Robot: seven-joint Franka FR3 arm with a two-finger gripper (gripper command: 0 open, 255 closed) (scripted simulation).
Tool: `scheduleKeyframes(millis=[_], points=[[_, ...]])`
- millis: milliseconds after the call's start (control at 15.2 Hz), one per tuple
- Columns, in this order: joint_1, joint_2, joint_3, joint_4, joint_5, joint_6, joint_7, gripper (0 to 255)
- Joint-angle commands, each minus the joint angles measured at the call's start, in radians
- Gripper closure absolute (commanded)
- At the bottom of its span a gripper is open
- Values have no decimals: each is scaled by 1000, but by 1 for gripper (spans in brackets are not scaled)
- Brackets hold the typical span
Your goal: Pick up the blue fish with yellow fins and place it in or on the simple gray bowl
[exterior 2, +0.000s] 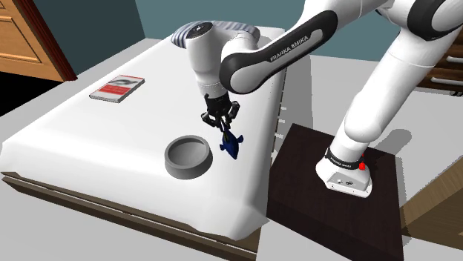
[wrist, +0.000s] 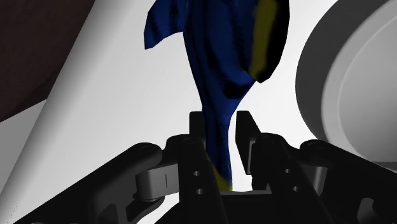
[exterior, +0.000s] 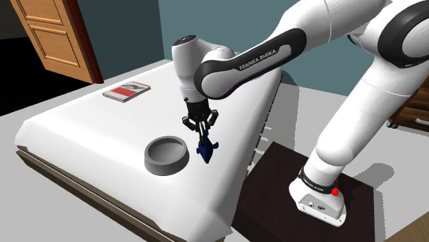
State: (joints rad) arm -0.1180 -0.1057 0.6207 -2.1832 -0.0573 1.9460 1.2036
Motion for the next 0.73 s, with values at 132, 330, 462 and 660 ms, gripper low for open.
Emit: scheduleKeyframes(millis=[132,330,462,660], points=[[1,-25,-4,36,15,-56,-15,255],[1,-39,-8,65,22,-95,-25,255],[0,-47,-11,85,26,-122,-30,255],[0,-57,-15,116,31,-161,-38,255]])
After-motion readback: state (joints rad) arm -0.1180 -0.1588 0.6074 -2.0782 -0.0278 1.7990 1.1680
